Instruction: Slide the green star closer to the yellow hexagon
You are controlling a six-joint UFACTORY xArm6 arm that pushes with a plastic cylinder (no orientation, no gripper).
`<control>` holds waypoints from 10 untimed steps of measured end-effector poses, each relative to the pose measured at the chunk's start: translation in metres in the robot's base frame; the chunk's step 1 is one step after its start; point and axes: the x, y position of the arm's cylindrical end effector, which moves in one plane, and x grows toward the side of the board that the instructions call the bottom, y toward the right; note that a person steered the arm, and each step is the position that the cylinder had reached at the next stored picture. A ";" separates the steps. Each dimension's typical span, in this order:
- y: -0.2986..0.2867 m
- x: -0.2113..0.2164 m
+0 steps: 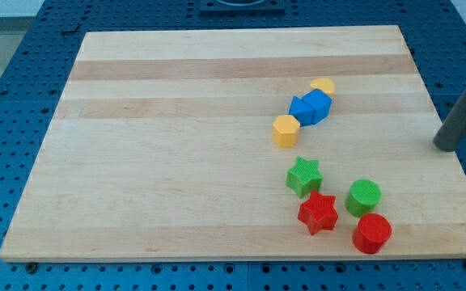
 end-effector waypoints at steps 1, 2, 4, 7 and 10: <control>-0.038 0.010; -0.078 0.016; -0.108 0.049; -0.219 0.058; -0.282 0.070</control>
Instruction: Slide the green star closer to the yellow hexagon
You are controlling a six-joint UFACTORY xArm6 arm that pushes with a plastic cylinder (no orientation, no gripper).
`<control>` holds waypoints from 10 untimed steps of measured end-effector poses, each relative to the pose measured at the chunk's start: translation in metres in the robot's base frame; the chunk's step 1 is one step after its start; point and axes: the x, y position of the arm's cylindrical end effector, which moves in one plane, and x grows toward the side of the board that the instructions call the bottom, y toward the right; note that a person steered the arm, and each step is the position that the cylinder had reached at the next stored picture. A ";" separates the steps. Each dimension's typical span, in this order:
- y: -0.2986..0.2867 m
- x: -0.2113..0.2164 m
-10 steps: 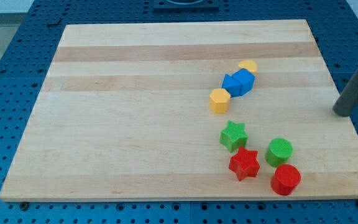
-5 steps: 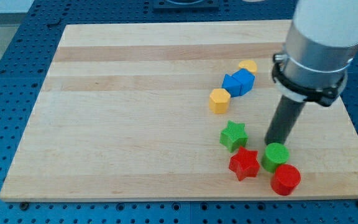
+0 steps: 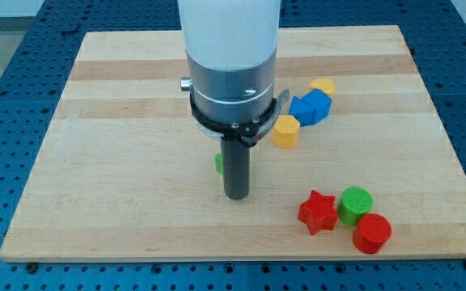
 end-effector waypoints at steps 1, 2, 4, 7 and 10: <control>-0.025 0.005; -0.026 -0.016; -0.027 -0.055; -0.018 -0.008; 0.008 -0.071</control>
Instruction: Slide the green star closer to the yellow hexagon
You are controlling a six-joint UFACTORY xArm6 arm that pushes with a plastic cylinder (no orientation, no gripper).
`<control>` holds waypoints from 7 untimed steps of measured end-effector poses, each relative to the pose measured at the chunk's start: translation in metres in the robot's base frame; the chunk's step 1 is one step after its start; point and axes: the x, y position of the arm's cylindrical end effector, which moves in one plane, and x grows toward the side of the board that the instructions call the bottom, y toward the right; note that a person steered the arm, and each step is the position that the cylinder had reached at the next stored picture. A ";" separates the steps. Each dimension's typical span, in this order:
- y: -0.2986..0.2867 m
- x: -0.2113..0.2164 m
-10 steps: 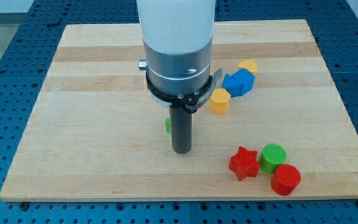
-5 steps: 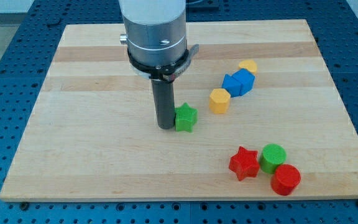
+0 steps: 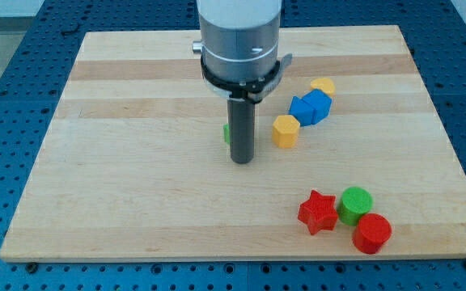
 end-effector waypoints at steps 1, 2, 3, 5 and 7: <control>0.000 -0.004; -0.004 0.009; -0.044 0.011; -0.078 -0.016; -0.053 -0.035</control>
